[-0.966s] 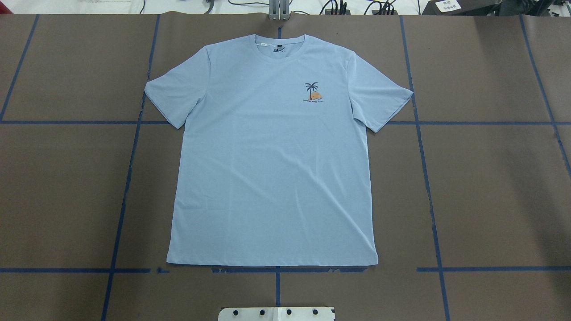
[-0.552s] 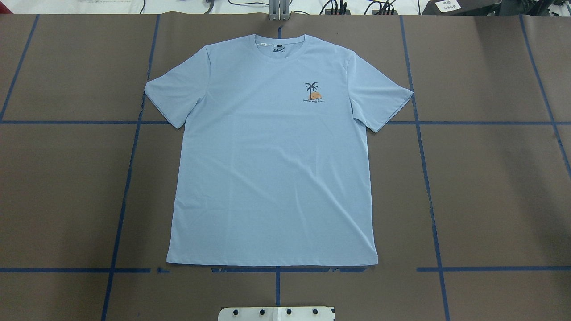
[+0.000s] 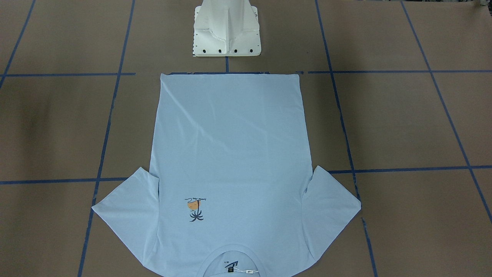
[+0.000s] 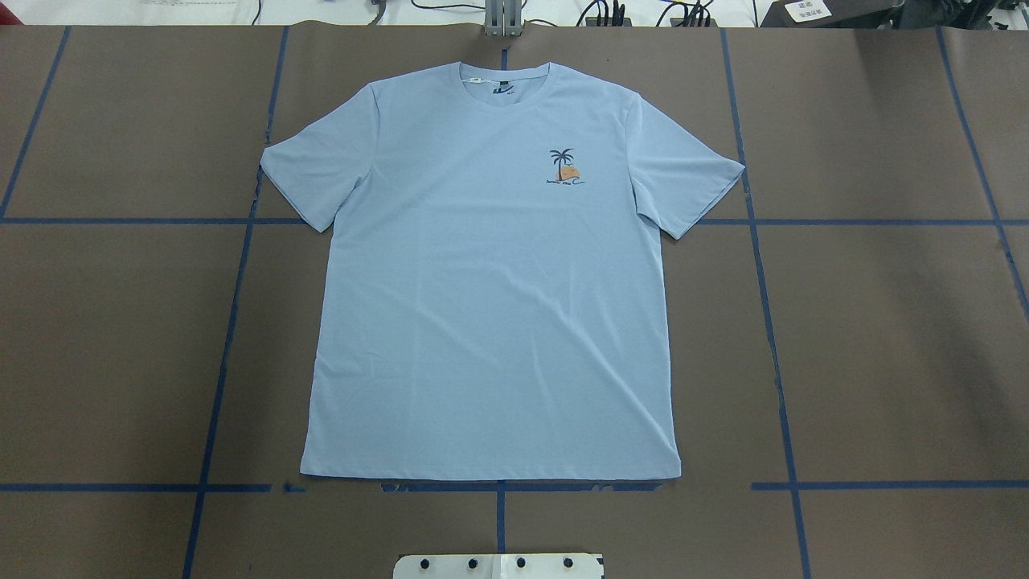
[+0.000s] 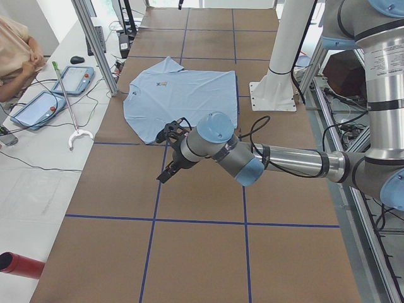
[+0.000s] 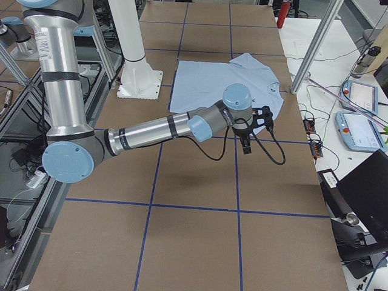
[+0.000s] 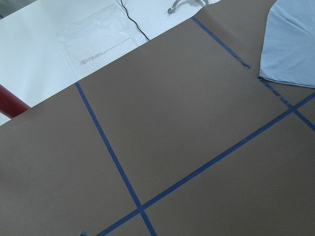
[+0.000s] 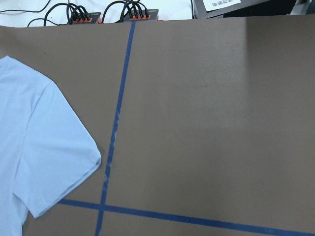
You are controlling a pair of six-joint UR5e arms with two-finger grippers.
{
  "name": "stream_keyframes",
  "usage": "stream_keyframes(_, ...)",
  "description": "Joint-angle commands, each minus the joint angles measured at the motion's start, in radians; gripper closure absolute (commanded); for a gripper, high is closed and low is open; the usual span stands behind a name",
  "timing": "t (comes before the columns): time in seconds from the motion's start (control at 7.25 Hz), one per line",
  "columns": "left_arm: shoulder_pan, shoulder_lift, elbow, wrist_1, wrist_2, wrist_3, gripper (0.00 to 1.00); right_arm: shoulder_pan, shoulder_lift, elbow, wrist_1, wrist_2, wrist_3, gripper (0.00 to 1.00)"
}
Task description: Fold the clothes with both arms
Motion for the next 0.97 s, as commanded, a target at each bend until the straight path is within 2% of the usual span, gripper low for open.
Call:
stream_keyframes(0.0,0.0,0.0,-0.002,0.0,-0.001,0.001,0.0,-0.263,0.109,-0.121,0.202,-0.306,0.312,0.08)
stream_keyframes(0.14,-0.001,0.0,-0.002,-0.002,0.0,0.001,0.0,-0.335,0.195,-0.213,0.209,-0.401,0.359,0.14)
stream_keyframes(0.28,-0.001,0.001,-0.002,-0.002,0.0,0.001,0.0,-0.368,0.239,-0.311,0.253,-0.437,0.363,0.23)
stream_keyframes(0.41,-0.001,0.001,-0.002,-0.002,0.0,0.001,0.0,-0.38,0.25,-0.4,0.348,-0.437,0.36,0.27)
stream_keyframes(0.55,-0.001,0.001,0.0,-0.002,0.0,0.001,0.0,-0.385,0.251,-0.436,0.388,-0.444,0.359,0.28)
stream_keyframes(0.83,-0.001,0.001,0.0,-0.002,0.0,0.001,0.0,-0.423,0.252,-0.444,0.388,-0.494,0.359,0.38)
